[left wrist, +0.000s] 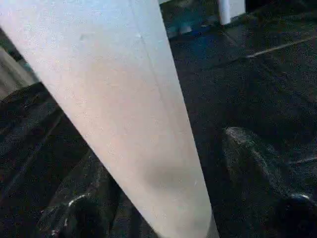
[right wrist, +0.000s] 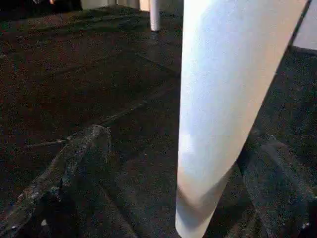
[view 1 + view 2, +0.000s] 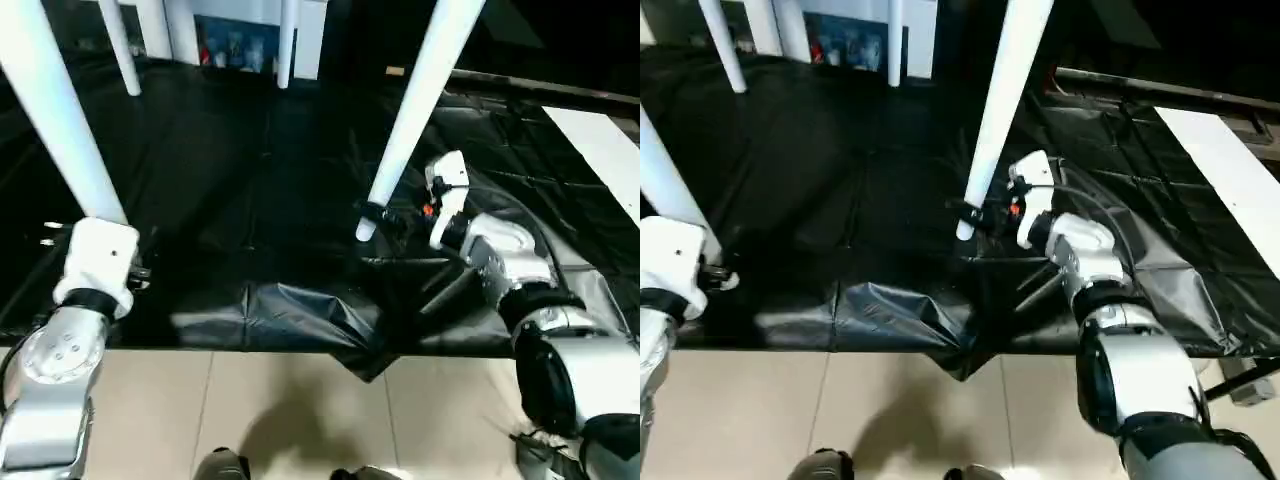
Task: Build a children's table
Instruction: Flip table
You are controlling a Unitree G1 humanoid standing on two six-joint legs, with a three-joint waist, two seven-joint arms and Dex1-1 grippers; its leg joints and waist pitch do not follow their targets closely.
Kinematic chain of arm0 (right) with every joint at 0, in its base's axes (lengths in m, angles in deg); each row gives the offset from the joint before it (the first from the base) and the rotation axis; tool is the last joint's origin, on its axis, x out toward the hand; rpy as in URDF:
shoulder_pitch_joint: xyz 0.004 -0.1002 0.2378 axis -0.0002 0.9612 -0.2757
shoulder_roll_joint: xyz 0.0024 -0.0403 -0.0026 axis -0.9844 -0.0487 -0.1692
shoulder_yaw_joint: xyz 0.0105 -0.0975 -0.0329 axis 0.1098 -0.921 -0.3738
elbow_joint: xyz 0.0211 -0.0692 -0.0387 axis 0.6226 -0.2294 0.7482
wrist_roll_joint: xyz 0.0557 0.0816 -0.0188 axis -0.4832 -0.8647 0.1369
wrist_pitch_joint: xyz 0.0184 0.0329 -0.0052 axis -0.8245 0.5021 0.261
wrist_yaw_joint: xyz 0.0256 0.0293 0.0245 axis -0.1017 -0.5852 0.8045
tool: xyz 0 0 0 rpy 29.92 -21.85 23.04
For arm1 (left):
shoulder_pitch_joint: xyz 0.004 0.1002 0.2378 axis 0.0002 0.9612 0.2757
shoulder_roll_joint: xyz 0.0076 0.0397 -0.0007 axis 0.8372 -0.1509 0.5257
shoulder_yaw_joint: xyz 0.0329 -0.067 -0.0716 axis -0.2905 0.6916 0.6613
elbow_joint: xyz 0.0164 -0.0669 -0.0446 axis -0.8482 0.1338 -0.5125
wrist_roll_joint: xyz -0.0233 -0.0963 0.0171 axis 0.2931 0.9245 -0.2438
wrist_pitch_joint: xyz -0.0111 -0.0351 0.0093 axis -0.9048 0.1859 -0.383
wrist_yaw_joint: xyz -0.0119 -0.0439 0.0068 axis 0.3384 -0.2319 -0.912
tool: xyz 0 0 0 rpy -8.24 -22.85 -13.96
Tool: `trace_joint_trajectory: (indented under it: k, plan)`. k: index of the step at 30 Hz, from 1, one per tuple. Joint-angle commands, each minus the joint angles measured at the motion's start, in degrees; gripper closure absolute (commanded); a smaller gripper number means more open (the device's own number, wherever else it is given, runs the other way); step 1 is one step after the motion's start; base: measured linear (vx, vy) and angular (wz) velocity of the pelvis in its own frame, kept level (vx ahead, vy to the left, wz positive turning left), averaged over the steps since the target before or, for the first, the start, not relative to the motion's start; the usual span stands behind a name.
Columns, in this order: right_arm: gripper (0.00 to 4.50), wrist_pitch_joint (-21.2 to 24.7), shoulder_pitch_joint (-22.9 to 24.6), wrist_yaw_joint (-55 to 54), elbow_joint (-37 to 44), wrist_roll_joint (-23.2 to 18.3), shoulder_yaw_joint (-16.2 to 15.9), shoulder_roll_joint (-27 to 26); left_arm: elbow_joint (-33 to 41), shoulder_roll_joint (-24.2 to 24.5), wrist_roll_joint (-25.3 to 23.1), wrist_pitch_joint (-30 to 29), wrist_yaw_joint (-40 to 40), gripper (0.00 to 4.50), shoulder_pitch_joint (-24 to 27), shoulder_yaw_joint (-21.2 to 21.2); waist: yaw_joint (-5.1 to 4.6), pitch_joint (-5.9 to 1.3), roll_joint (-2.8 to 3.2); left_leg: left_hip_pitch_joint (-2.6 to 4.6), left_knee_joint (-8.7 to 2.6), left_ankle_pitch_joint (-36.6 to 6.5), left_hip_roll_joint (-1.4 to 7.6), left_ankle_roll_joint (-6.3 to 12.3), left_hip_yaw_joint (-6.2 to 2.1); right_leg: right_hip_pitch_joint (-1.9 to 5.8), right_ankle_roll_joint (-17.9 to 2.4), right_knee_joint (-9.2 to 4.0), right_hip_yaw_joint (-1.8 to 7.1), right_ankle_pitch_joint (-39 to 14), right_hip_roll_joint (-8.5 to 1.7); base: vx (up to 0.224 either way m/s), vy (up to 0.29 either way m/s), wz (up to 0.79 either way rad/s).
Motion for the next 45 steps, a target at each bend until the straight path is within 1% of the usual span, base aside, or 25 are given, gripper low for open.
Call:
trace_joint_trajectory:
  k: [1,2,3,6,7,8,9,10,12,16,18,21,23,28,29,30,33,36,37,38,40,41,42,44,45]
  plan:
    - [0.35,0.4,2.6,3.3,3.5,-1.1,-0.4,-1.2,0.9,-0.3,0.3,0.8,-0.8,1.21,0.2,1.0,0.04,-3.44,1.09,2.04,-4.71,-15.5,3.0,1.99,-1.11,1.74,-12.7,-4.33,2.66,-11.8,-4.69,0.0,0.0,0.0]
    - [0.35,0.4,2.9,3.4,3.9,-1.1,-0.5,-1.4,0.9,-0.2,0.2,0.9,-0.9,1.21,0.2,1.1,0.09,-3.42,1.1,2.11,-4.75,-15.1,3.03,2.07,-1.1,1.69,-12.4,-4.36,2.67,-11.3,-4.63,0.0,0.0,0.0]
    - [0.35,2.0,4.8,5.1,7.0,-2.2,-0.9,-2.1,0.3,0.3,0.3,0.9,-1.0,1.21,-0.2,2.2,0.01,-3.35,1.08,2.12,-4.76,-15.0,3.01,2.19,-1.12,1.63,-12.5,-4.36,2.67,-11.2,-4.55,0.0,0.0,0.0]
    - [0.35,3.3,7.1,6.3,10.6,-2.8,-1.8,-2.8,-0.2,1.0,0.7,1.1,-1.0,1.21,-0.7,3.4,0.07,-3.25,1.12,2.17,-4.85,-14.7,2.94,2.35,-1.09,1.6,-12.2,-4.48,2.72,-11.3,-4.51,0.0,0.0,0.0]
    - [0.35,3.8,8.0,6.6,12.0,-2.9,-2.2,-3.0,-0.4,1.2,0.8,1.2,-1.0,1.21,-0.9,3.9,0.06,-3.19,1.23,2.27,-4.94,-15.2,3.02,2.18,-1.12,1.46,-12.1,-4.5,2.73,-11.7,-4.48,0.0,0.0,0.0]
    - [0.35,4.2,9.5,6.9,13.8,-3.0,-2.7,-3.3,-0.7,1.8,1.3,1.2,-0.6,1.21,-1.2,4.7,0.09,-3.17,1.17,2.26,-5.01,-15.5,3.01,2.02,-1.15,1.49,-11.9,-4.56,2.69,-12.2,-4.49,0.0,0.0,0.0]
    - [0.35,4.4,10.1,7.0,14.5,-3.1,-2.9,-3.4,-0.9,2.0,1.5,1.2,-0.5,1.21,-1.4,5.0,0.14,-3.14,1.17,2.33,-5.04,-16.1,2.98,1.62,-1.15,1.39,-11.5,-4.63,2.74,-13.0,-4.53,0.0,0.0,0.0]
    - [0.35,4.8,11.3,7.0,15.8,-3.1,-3.1,-3.7,-1.4,2.4,1.9,1.2,-0.3,1.21,-1.7,5.5,0.13,-3.1,1.32,2.37,-5.17,-16.5,3.01,1.15,-1.24,1.36,-11.4,-4.7,2.72,-13.5,-4.53,0.0,0.0,0.0]
    - [0.35,5.4,13.2,6.3,18.4,-3.2,-3.6,-4.1,-2.1,2.9,2.2,1.2,-0.2,1.21,-2.2,6.1,0.15,-3.02,1.29,2.42,-5.25,-17.3,2.99,0.62,-1.25,1.22,-11.0,-4.78,2.8,-14.0,-4.53,0.0,0.0,0.0]
    - [0.35,8.5,18.2,5.4,26.3,-3.7,-5.0,-5.2,-3.9,3.8,3.0,1.7,0.3,1.21,-3.2,7.4,0.19,-2.94,1.33,2.5,-5.49,-18.2,2.95,-0.32,-1.37,1.14,-9.9,-4.95,2.87,-14.8,-4.55,0.0,0.0,0.0]
    - [0.35,9.3,19.5,4.6,28.3,-3.8,-5.2,-5.5,-4.3,4.1,3.1,1.9,0.5,1.21,-3.4,7.7,0.15,-2.84,1.35,2.56,-5.58,-18.8,2.95,-0.65,-1.36,0.99,-9.5,-5.07,2.94,-15.4,-4.51,0.0,0.0,0.0]
    - [0.35,10.6,21.6,3.0,31.7,-4.1,-5.4,-6.1,-4.7,4.4,3.6,2.1,0.9,1.21,-3.6,7.8,0.01,-2.83,1.34,2.45,-5.77,-20.1,2.97,-1.39,-1.55,1.03,-9.0,-5.19,2.97,-17.4,-4.71,0.0,0.0,0.0]
    - [0.35,10.8,22.5,0.9,33.2,-4.1,-5.3,-6.7,-5.0,4.5,4.3,2.4,1.6,1.21,-3.7,7.7,0.09,-2.85,1.39,2.58,-5.77,-19.9,2.98,-1.69,-1.5,0.89,-8.9,-5.22,3.02,-16.8,-4.69,0.0,0.0,0.0]
    - [0.35,11.4,24.1,-4.5,37.4,-4.1,-4.6,-8.8,-5.9,4.1,5.1,3.4,1.4,1.21,-4.1,8.2,0.06,-2.94,1.41,2.59,-5.89,-18.9,2.94,-1.69,-1.38,0.95,-8.9,-5.14,3.04,-15.1,-4.61,0.0,0.0,0.0]
    - [0.35,11.5,24.3,-5.5,38.0,-4.1,-4.4,-9.2,-6.1,4.1,5.3,3.6,1.3,1.21,-4.2,8.4,0.05,-3.14,1.34,2.63,-5.87,-18.8,2.95,-1.77,-1.38,1.04,-8.7,-5.09,3.04,-15.0,-4.64,0.0,0.0,0.0]
    - [0.35,11.7,24.5,-6.4,38.6,-4.0,-4.3,-9.5,-6.2,4.0,5.5,3.8,1.2,1.21,-4.2,8.7,0.07,-3.12,1.39,2.65,-5.91,-18.6,2.97,-1.83,-1.41,1.02,-8.7,-5.08,3.04,-14.7,-4.68,0.0,0.0,0.0]
    - [0.35,10.3,25.0,-11.3,39.0,-3.1,-2.9,-10.4,-6.0,3.5,6.5,4.3,0.8,1.21,-4.0,10.0,0.05,-3.24,1.34,2.6,-5.95,-18.0,2.94,-2.32,-1.34,1.11,-8.9,-4.97,3.03,-13.9,-4.68,0.0,0.0,0.0]
    - [0.35,8.4,25.5,-16.5,40.4,-2.3,-1.0,-10.7,-4.2,2.7,9.5,5.5,2.2,1.21,-3.3,11.5,0.09,-3.48,1.43,2.68,-5.9,-17.5,2.87,-2.89,-1.25,1.17,-8.9,-4.85,2.98,-12.9,-4.63,0.0,0.0,0.0]
    - [0.35,7.6,25.5,-18.7,41.1,-2.1,0.0,-10.6,-3.0,2.1,11.2,6.4,2.8,1.21,-2.8,12.5,0.07,-3.55,1.32,2.55,-5.89,-16.9,2.89,-3.06,-1.2,1.33,-9.2,-4.7,3.0,-11.6,-4.64,0.0,0.0,0.0]
    - [0.35,7.6,25.5,-18.8,41.1,-2.0,0.0,-10.6,-2.9,2.1,11.3,6.4,2.9,1.21,-2.8,12.5,0.02,-3.51,1.31,2.54,-5.85,-16.8,2.81,-2.9,-1.11,1.31,-9.1,-4.69,2.99,-11.1,-4.47,0.0,0.0,0.0]
    - [0.35,8.2,25.3,-19.6,41.9,-2.6,0.7,-10.1,-1.5,0.6,15.0,8.4,3.7,1.21,-2.4,14.4,0.02,-3.6,1.39,2.61,-5.77,-17.3,2.78,-2.76,-1.04,1.36,-8.9,-4.67,3.05,-11.0,-4.47,0.0,0.0,0.0]
    - [0.35,8.7,25.4,-19.5,42.4,-2.9,0.9,-9.8,-0.6,-0.3,17.1,9.5,4.3,1.21,-2.1,15.4,0.08,-3.66,1.37,2.5,-5.8,-17.4,2.79,-2.71,-1.08,1.56,-8.9,-4.73,3.05,-11.3,-4.58,0.0,0.0,0.0]
    - [0.35,8.9,25.5,-19.5,42.6,-3.0,0.9,-9.7,-0.3,-0.5,17.7,9.7,4.5,1.21,-1.9,15.6,0.11,-3.62,1.34,2.49,-5.79,-17.5,2.83,-2.84,-1.07,1.56,-8.9,-4.74,3.07,-11.5,-4.63,0.0,0.0,0.0]
    - [0.35,9.7,26.2,-19.4,44.0,-3.2,0.9,-9.1,1.0,-1.5,21.5,10.2,5.9,1.21,-0.6,16.9,0.19,-3.76,1.23,2.49,-5.72,-17.5,2.78,-2.8,-0.96,1.66,-8.5,-4.73,3.09,-11.6,-4.46,0.0,0.0,0.0]
    - [0.35,9.8,26.3,-19.5,44.3,-3.3,0.9,-8.9,1.2,-1.7,22.1,10.3,6.2,1.21,-0.3,17.1,0.13,-3.72,1.19,2.53,-5.69,-17.6,2.76,-2.71,-0.88,1.57,-8.4,-4.77,3.13,-11.7,-4.39,0.0,0.0,0.0]
